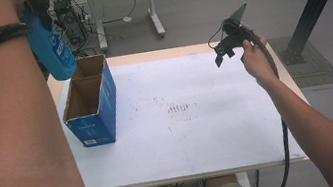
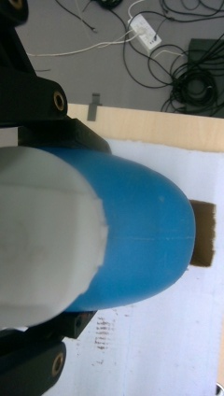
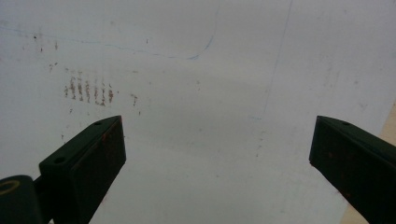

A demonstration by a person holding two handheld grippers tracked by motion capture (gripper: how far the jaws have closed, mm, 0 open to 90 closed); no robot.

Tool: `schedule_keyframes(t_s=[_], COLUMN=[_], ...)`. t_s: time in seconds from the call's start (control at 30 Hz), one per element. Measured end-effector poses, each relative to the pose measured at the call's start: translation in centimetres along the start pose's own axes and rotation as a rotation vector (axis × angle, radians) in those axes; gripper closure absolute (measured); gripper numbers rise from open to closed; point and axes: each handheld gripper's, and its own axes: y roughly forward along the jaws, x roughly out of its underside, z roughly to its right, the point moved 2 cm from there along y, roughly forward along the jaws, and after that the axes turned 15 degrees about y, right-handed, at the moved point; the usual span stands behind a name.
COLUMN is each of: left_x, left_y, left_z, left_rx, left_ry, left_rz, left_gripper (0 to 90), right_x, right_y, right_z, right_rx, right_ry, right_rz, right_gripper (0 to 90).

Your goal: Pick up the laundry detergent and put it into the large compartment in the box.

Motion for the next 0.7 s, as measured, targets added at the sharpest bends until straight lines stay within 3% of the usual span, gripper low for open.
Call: schedule_keyframes(t_s=[0.33,0.7], left_x=[0.3,1.0], left_y=[4.4,7.7], left_z=[0.0,0.2], left_rx=[0.021,0.022], left_ry=[0.008,0.013], left_rz=[-0.040,-0.050], left_gripper=[37.5,37.4], right_x=[0.0,0.1], right_y=[0.3,0.3], right_z=[-0.6,-0.7], right_rx=[0.007,0.011], right_ry=[-0.014,-0.016], right_rz=[-0.005,-0.005], right_gripper=[3.7,3.7])
